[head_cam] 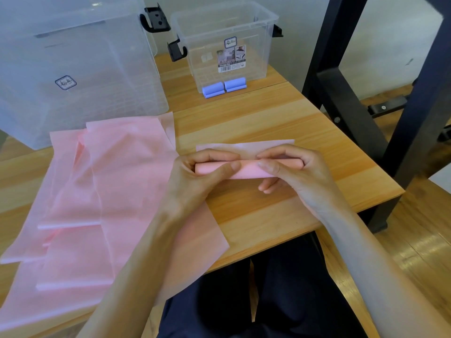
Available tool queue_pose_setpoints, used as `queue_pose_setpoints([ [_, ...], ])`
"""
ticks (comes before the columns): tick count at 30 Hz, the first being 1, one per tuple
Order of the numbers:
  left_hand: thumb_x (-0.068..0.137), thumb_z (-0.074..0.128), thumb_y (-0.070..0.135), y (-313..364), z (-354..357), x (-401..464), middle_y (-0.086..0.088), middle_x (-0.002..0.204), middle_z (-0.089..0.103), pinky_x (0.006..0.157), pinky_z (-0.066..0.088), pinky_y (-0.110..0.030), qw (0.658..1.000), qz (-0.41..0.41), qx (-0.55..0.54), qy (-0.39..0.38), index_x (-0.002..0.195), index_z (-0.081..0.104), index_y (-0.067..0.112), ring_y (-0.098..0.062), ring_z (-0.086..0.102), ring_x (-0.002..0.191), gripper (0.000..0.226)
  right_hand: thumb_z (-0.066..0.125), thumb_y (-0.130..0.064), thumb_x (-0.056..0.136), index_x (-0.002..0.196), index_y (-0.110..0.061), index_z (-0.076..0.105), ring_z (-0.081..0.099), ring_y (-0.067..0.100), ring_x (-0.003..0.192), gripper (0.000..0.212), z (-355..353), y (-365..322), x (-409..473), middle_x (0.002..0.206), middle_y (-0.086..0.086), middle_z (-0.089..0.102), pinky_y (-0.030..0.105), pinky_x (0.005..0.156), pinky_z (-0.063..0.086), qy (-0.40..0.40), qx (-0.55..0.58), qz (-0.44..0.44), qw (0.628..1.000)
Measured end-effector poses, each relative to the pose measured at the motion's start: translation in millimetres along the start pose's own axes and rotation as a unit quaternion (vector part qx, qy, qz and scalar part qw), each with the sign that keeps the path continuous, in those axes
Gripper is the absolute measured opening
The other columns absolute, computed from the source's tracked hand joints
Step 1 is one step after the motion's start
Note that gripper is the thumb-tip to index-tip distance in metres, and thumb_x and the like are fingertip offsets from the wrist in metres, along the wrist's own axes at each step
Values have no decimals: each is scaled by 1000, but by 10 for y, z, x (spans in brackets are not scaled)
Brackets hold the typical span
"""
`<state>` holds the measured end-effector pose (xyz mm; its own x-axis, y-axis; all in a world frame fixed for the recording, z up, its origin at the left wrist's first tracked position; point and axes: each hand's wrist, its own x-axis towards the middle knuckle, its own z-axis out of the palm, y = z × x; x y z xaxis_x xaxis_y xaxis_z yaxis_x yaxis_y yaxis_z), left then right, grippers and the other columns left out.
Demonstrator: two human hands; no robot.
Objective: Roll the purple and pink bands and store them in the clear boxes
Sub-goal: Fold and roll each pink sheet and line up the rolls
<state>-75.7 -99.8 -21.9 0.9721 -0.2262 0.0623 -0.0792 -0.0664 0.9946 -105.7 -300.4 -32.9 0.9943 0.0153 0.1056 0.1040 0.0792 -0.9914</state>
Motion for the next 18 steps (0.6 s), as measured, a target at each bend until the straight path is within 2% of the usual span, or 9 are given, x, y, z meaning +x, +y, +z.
queue_pose_setpoints([
  [4, 77, 74, 25, 3, -6, 2, 6, 92, 76, 71, 54, -18, 1000, -21, -20, 7, 87, 76, 15, -6, 69, 87, 14, 78, -13, 74, 99, -4, 74, 72, 29, 64, 27, 7, -15, -9, 96, 10, 73, 32, 59, 61, -13, -15, -11, 1000],
  [8, 70, 77, 27, 6, -7, -2, 9, 93, 76, 79, 55, -21, 1000, 2, 7, -2, 90, 77, 20, -6, 67, 88, 20, 76, -19, 76, 95, -9, 75, 70, 25, 60, 22, -7, -9, -3, 94, 8, 75, 30, 56, 59, 10, 15, 0, 1000],
  [12, 73, 75, 27, 6, 5, -1, 5, 92, 76, 69, 56, -20, 999, -16, -29, 13, 89, 77, 16, -8, 71, 86, 20, 77, -18, 72, 97, -10, 74, 74, 28, 70, 27, 5, -19, -15, 93, 11, 75, 28, 62, 60, -19, -1, -2, 1000],
  [15, 75, 75, 28, 13, -8, 1, 4, 93, 77, 71, 58, -24, 999, -15, -27, 11, 102, 75, 20, -14, 72, 91, 28, 77, -16, 74, 99, -9, 74, 74, 28, 71, 27, 18, -16, -12, 94, 11, 75, 27, 62, 60, -19, -5, -5, 1000],
  [18, 78, 78, 22, 30, -35, -1, 0, 99, 77, 87, 57, -28, 999, 32, 8, -23, 126, 63, 26, -16, 72, 98, 51, 74, -19, 78, 109, -16, 71, 73, 26, 68, 31, 15, -15, -5, 96, 8, 76, 28, 61, 60, 3, 11, -1, 1000],
])
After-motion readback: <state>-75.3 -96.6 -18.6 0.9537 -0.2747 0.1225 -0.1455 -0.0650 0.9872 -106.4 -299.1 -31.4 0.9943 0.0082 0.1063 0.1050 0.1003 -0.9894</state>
